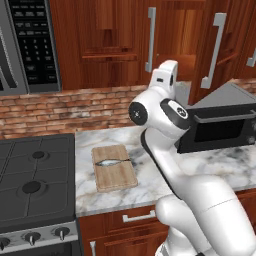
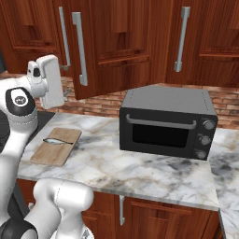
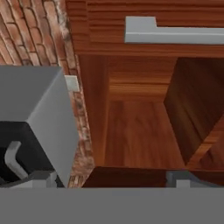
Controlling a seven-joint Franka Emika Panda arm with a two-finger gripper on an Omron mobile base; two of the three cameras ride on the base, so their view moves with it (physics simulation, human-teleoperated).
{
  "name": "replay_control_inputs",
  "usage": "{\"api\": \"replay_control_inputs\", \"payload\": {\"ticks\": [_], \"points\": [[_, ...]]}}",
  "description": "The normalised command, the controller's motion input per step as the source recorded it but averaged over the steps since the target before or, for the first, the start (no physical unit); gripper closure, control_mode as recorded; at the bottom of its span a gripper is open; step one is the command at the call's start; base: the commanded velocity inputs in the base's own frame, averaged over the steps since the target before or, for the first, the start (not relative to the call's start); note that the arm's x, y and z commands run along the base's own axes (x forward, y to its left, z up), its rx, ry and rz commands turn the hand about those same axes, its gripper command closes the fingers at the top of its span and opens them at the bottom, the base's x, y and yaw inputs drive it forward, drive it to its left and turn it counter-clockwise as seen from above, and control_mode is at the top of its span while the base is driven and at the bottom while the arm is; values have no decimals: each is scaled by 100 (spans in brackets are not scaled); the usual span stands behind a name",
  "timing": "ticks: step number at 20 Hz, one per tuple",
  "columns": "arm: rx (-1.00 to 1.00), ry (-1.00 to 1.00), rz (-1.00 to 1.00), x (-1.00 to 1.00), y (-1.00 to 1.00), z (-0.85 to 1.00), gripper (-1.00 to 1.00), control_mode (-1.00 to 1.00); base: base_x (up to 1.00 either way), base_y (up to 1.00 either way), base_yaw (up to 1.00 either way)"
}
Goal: Open the cabinet, retrieve the rolling pin, and place it next to the meat on the cutting board to prepare for tenderizing.
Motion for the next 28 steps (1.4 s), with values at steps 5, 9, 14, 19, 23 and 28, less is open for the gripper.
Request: {"api": "replay_control_inputs", "payload": {"ticks": [5, 9, 14, 19, 23, 28], "points": [[-12, -1, -2, 31, -19, 0, -100, -100, 0, 0, 0], [-9, -2, -3, 21, -19, 0, -100, -100, 0, 0, 0], [-6, -1, -5, 5, -22, 0, -100, -100, 0, 0, 0], [-3, -3, -11, -18, -30, 0, -100, -100, 0, 0, 0], [0, -3, -15, -39, -39, 0, -100, -100, 0, 0, 0], [0, -5, -17, -49, -40, 1, -100, -100, 0, 0, 0]]}}
